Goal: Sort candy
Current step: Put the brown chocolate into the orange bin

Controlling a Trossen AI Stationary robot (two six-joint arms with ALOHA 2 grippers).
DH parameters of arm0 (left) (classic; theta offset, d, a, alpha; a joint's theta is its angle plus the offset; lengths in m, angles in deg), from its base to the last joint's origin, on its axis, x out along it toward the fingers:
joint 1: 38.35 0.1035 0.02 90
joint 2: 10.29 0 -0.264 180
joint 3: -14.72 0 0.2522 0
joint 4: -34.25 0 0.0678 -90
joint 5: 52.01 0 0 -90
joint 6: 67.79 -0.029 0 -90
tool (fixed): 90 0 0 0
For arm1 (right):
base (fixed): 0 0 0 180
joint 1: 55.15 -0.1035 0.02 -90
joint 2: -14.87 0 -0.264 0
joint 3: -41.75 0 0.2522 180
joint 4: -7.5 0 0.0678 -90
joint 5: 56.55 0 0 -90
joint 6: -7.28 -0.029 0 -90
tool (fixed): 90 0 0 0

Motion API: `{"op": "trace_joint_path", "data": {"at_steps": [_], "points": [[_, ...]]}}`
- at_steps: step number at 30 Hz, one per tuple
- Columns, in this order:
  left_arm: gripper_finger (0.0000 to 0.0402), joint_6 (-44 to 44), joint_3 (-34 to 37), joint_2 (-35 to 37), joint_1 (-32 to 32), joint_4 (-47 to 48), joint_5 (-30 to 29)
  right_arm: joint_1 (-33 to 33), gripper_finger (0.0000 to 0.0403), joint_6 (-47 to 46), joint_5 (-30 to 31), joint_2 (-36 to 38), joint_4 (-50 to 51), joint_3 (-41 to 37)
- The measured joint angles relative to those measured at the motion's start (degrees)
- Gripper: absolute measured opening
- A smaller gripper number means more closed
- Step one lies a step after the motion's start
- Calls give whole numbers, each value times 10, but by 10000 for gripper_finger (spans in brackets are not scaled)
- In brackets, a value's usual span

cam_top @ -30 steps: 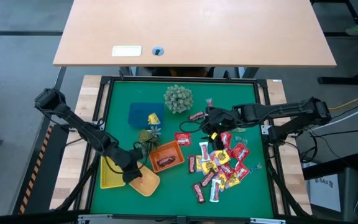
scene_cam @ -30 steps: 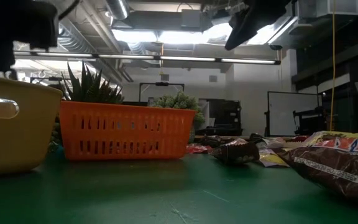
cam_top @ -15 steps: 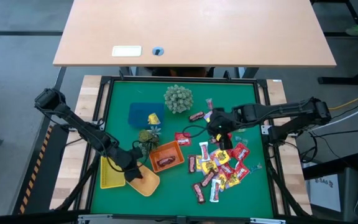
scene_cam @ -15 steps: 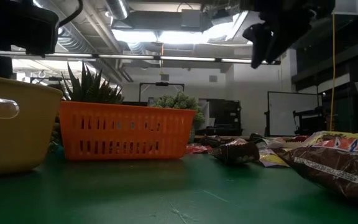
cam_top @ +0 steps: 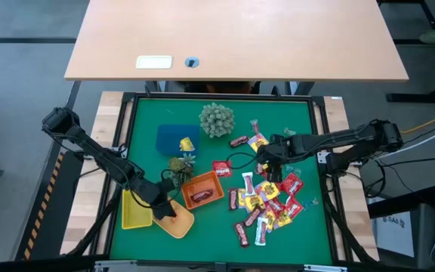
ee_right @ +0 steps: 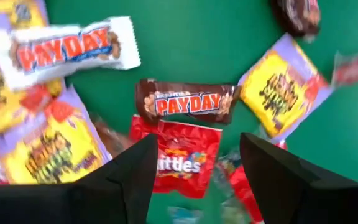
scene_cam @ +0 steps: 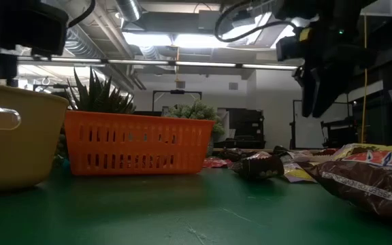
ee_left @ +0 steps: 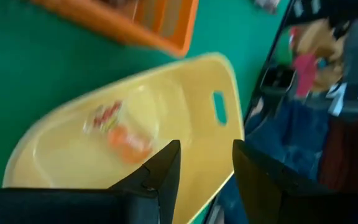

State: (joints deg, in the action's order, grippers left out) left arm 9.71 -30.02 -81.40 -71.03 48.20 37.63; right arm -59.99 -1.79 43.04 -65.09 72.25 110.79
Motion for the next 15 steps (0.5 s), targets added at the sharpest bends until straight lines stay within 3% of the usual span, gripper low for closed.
{"op": "trace_joint_path", "data": {"at_steps": [5,9,15], "points": [[131,-5,0,0,12,-29,-46,0,227,-112,0,0,-22,-9],[131,-58,0,0,17,-47,-70,0,227,-175,3,0,-58,-24],[131,-94,0,0,16,-62,-97,0,227,-431,35,0,-81,-56]]}}
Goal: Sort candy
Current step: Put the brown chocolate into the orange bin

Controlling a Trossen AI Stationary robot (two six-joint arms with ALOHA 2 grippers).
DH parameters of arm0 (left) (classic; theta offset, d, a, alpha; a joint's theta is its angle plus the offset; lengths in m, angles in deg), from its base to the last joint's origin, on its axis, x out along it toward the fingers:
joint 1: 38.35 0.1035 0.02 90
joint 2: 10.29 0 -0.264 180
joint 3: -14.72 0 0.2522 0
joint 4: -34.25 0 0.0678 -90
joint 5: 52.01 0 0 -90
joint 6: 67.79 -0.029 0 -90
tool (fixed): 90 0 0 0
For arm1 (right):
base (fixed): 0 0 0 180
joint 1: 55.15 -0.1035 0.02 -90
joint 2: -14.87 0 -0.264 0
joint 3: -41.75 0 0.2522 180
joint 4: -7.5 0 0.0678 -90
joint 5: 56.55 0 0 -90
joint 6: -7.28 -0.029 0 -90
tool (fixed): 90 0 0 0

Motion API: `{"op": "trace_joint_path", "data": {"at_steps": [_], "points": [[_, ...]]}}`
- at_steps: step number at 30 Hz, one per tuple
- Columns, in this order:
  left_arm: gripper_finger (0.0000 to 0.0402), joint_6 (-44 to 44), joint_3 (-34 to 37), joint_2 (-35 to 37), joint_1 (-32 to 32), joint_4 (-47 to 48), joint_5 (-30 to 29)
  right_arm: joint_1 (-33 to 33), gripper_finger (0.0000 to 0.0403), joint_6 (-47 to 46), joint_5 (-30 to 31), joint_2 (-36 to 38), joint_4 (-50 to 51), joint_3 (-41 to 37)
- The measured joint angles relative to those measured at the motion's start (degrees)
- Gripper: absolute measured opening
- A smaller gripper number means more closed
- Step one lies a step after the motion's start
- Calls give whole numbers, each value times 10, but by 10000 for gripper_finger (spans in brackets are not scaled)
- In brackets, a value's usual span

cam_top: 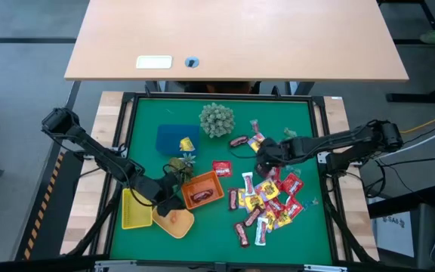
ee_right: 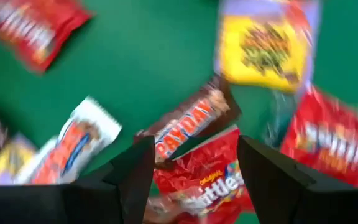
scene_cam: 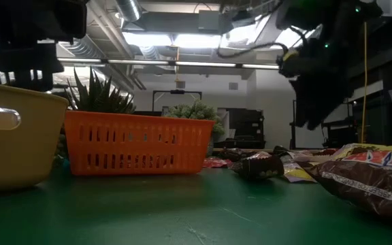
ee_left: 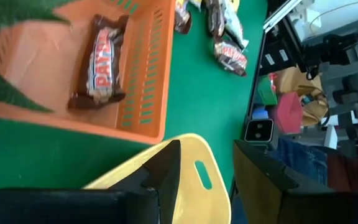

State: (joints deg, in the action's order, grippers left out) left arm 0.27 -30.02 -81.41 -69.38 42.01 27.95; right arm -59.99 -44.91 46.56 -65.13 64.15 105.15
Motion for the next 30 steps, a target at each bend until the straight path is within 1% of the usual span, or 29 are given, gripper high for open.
{"op": "trace_joint_path", "data": {"at_steps": [2,3,8,12,15,30], "points": [[131,-13,0,0,0,-3,-5,0,227,-78,0,0,-2,-10],[131,-21,0,0,0,-6,-7,0,227,-103,-1,0,-2,-14],[131,-57,0,0,0,-8,-17,0,227,-145,-2,0,-33,-30],[131,-72,0,0,0,-8,-25,0,227,-151,14,-4,-78,-30],[131,-72,0,0,0,-8,-25,0,227,-150,14,-16,-99,-30],[131,-72,0,0,0,-10,-25,0,227,-151,13,-121,-109,-30]]}}
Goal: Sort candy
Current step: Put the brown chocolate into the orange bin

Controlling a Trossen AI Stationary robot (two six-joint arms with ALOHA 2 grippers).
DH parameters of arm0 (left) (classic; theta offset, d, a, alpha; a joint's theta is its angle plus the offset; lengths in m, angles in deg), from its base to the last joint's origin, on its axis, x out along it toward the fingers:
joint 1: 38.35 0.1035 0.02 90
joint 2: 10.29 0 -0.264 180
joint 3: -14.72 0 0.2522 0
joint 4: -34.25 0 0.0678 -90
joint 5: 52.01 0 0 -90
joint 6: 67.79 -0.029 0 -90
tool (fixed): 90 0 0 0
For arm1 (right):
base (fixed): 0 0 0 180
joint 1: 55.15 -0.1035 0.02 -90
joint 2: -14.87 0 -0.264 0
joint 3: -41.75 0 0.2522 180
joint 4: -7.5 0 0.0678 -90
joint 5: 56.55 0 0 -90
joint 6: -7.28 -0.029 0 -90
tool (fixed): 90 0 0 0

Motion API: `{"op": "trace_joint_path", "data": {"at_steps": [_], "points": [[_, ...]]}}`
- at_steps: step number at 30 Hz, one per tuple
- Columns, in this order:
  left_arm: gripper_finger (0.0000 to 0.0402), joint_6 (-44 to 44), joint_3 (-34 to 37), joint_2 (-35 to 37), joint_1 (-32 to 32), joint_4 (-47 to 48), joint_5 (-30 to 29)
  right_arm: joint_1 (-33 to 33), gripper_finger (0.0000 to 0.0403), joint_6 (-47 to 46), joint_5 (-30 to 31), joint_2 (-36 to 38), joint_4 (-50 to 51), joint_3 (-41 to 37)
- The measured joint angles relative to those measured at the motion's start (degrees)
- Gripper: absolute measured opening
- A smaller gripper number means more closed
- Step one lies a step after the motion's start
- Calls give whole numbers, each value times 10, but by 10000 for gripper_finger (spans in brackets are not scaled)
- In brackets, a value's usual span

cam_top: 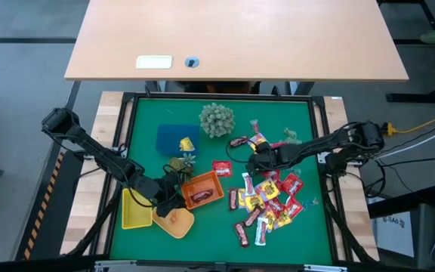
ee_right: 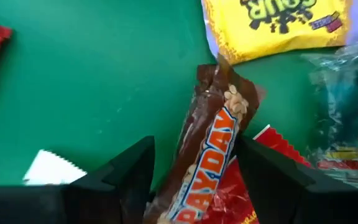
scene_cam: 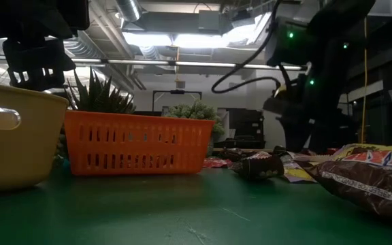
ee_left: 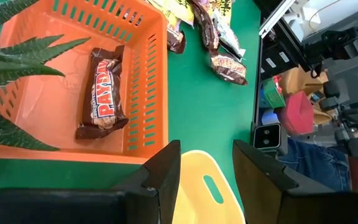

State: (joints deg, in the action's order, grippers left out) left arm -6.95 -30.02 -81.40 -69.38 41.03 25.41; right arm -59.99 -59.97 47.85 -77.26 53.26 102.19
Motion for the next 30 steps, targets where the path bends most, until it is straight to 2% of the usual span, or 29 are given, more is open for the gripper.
{"op": "trace_joint_path", "data": {"at_steps": [5,15,18,25,30], "points": [[131,0,0,0,0,0,0,0,213,0,-5,-15,-13,0],[131,0,0,0,0,0,-5,0,117,22,-16,-17,-16,8],[131,0,0,0,0,0,-5,0,98,48,-39,-18,-25,25],[131,0,0,0,0,0,-5,0,89,143,-79,-18,-23,93],[131,-1,0,0,0,0,-25,-1,91,241,-83,-18,-39,155]]}}
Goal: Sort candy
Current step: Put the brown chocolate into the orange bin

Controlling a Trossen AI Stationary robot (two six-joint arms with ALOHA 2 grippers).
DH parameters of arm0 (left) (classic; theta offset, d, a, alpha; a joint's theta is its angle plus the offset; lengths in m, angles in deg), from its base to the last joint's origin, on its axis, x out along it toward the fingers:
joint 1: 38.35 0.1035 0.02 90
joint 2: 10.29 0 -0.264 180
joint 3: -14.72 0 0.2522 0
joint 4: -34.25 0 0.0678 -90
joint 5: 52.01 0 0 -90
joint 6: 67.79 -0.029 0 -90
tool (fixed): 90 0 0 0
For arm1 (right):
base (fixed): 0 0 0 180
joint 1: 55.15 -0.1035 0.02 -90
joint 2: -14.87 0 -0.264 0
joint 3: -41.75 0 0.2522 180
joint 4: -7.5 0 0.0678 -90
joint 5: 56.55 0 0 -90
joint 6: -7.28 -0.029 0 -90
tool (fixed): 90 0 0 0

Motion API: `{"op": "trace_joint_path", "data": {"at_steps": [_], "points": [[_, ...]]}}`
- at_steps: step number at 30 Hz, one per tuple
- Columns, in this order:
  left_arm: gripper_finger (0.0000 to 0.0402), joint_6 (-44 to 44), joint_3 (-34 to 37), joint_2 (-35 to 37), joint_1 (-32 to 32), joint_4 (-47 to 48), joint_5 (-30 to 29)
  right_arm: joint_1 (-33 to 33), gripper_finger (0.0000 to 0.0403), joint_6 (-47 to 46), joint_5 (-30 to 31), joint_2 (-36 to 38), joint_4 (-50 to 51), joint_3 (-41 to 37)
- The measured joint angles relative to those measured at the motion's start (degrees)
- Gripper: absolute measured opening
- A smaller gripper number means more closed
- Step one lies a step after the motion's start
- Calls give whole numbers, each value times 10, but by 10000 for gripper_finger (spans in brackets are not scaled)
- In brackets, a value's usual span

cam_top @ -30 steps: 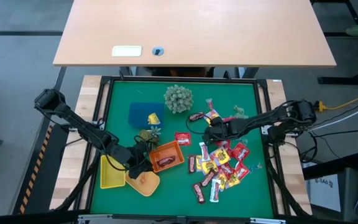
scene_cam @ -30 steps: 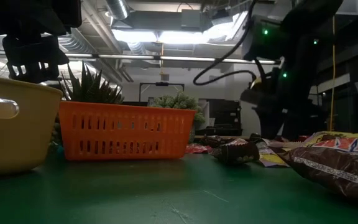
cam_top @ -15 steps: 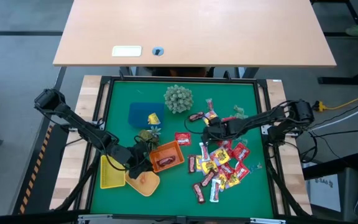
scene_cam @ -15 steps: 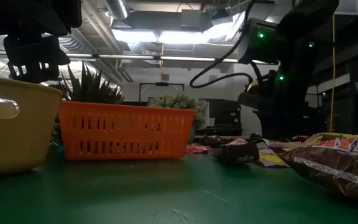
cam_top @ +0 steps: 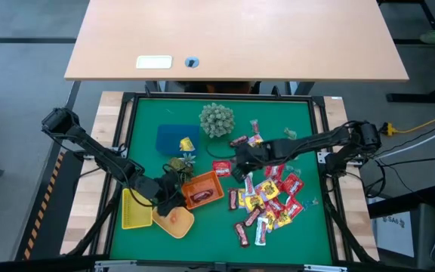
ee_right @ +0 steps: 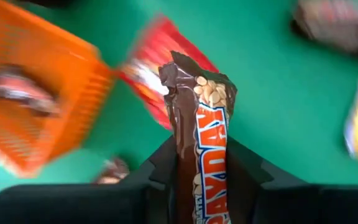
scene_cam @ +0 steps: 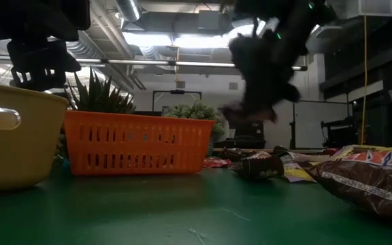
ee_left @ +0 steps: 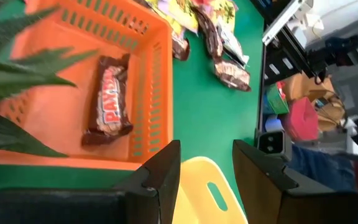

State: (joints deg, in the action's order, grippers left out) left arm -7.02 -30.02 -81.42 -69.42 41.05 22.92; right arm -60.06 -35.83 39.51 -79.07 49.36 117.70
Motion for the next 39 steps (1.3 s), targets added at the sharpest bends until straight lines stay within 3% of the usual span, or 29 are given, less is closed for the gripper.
{"op": "trace_joint_path", "data": {"at_steps": [5,11,15,20,25,28,39], "points": [[131,-38,0,0,0,0,-31,0,92,127,-34,0,-119,20],[131,-102,0,0,0,-13,-96,0,92,237,-126,-9,-267,20],[131,-177,0,0,0,-40,-171,0,92,285,-168,-30,-320,20],[131,-246,-1,0,0,-81,-266,0,92,295,-176,-65,-357,19],[131,-275,0,0,0,-106,-414,0,92,295,-178,-88,-364,19],[131,-306,0,0,1,-119,-469,0,92,295,-192,-101,-370,19],[132,-329,0,0,4,-129,-451,-1,92,250,-192,-136,-389,19]]}}
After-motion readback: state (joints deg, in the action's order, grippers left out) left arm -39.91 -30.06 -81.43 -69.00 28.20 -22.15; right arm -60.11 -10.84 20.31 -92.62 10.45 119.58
